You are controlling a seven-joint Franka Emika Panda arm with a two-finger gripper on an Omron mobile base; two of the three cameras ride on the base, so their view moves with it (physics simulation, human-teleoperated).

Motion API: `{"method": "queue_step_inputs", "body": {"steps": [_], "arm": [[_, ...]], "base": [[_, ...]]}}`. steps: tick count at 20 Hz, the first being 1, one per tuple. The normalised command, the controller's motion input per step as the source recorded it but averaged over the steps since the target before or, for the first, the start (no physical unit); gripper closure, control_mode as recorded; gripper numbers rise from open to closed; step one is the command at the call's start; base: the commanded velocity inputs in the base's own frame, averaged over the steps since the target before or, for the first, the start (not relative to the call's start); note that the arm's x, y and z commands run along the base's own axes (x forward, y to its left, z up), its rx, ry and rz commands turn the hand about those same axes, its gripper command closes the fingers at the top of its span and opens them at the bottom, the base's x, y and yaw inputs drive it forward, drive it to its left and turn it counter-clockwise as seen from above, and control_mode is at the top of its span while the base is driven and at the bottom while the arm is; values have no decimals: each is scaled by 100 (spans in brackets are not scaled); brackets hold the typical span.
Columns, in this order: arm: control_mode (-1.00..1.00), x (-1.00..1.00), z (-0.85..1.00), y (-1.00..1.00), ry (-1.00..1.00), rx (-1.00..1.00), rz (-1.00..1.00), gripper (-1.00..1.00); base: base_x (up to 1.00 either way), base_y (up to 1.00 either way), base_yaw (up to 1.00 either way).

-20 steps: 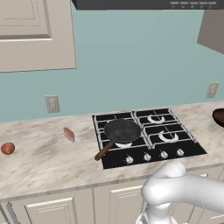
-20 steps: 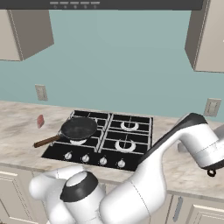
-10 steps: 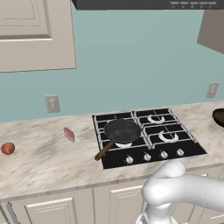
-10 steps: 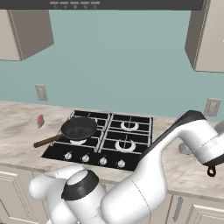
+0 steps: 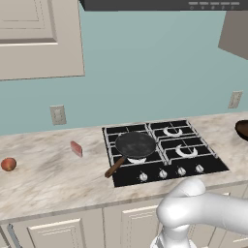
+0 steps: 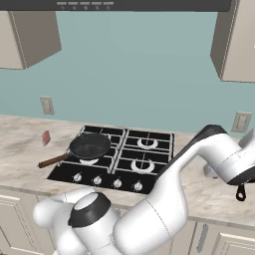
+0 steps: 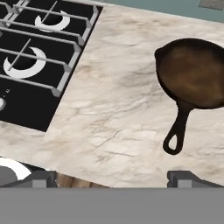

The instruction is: Place both pans onto different burners. Then place the onion and the steak on different pans.

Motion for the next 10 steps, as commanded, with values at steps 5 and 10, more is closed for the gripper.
{"method": "queue_step_inputs", "body": {"steps": [5,10], "arm": [[-100,0,-11,-1,0,-4,0,-100],[-100,7,-11,0,1,-1,0,-100]], "base": [[0,0,0],[0,0,0]]}}
